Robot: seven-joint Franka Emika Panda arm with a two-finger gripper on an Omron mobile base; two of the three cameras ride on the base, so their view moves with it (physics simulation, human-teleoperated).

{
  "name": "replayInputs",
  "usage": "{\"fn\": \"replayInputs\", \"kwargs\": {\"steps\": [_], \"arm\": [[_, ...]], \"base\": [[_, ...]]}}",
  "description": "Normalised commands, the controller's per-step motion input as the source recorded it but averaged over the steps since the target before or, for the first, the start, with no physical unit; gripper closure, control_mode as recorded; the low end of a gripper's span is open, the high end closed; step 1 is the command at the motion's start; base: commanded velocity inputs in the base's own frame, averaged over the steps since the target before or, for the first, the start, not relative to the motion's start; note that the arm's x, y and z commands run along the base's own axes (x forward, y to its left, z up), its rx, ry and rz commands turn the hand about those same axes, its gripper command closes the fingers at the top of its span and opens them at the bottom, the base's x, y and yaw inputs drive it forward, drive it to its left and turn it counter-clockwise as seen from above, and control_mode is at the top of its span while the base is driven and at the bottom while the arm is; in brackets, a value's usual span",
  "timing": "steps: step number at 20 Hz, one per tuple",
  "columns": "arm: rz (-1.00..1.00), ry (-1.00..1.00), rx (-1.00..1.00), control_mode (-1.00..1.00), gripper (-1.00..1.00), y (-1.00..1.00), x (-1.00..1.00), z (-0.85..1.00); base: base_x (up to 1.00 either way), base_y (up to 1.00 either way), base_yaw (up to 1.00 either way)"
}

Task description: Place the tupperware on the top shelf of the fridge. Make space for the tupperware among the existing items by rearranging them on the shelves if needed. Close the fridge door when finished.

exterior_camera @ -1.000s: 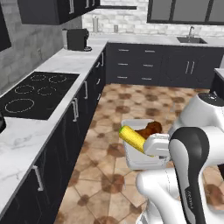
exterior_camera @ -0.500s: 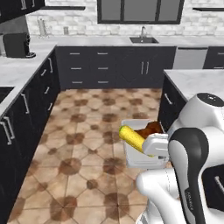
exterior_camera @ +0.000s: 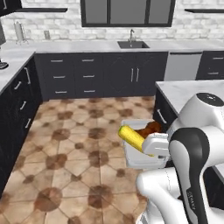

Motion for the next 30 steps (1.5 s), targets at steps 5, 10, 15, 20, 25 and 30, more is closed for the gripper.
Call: {"fn": "replayInputs", "kwargs": {"steps": [5,10,15,20,25,30], "arm": [[0.00,0.00,0.00,1.00,1.00,0.00,0.00,0.00],[0.00,0.00,0.00,1.00,1.00,0.00,0.00,0.00],[0.00,0.00,0.00,1.00,1.00,0.00,0.00,0.00],[0.00,0.00,0.00,1.00,1.00,0.00,0.00,0.00],[0.00,0.00,0.00,1.00,1.00,0.00,0.00,0.00],[0.00,0.00,0.00,1.00,1.00,0.00,0.00,0.00]], "base": [[1.00,0.00,-0.07],[1.00,0.00,-0.08],[1.00,0.00,-0.07],[1.00,0.00,-0.07],[1.00,0.00,-0.06],[1.00,0.00,-0.04]]}}
